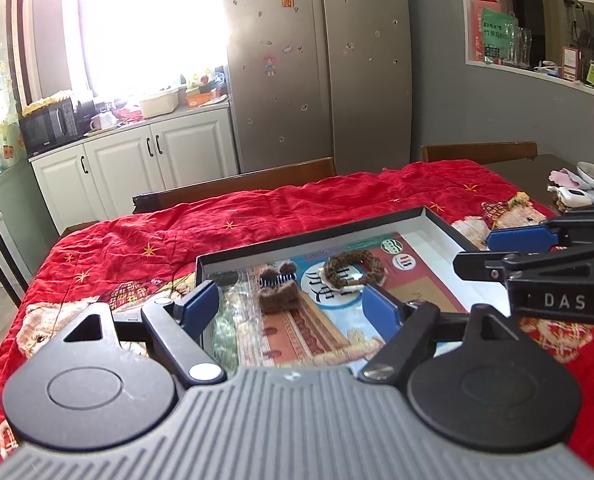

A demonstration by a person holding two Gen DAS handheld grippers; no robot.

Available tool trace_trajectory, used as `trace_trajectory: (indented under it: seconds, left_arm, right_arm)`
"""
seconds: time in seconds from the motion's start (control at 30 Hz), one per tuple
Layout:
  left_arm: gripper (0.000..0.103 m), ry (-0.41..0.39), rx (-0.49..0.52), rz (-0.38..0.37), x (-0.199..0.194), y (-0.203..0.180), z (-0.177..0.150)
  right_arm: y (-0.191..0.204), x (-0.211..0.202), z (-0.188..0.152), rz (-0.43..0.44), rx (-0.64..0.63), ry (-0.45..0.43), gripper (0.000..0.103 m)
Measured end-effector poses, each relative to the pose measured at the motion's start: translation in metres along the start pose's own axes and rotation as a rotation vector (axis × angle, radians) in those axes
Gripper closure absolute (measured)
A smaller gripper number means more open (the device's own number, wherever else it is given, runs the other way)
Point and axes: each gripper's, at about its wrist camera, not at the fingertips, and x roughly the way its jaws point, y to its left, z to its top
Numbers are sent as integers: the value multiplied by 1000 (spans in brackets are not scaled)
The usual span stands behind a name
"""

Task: Organize objects
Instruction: 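Move both open tools back from the box toward the remaining objects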

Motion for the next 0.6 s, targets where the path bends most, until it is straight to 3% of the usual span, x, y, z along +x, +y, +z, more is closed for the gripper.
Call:
trace_trajectory:
  seconds: [0.6]
  left_arm:
    - [14, -30, 43, -52, -65, -15, -39]
  right_arm:
    - [3, -61, -48, -4, -48, 8, 63]
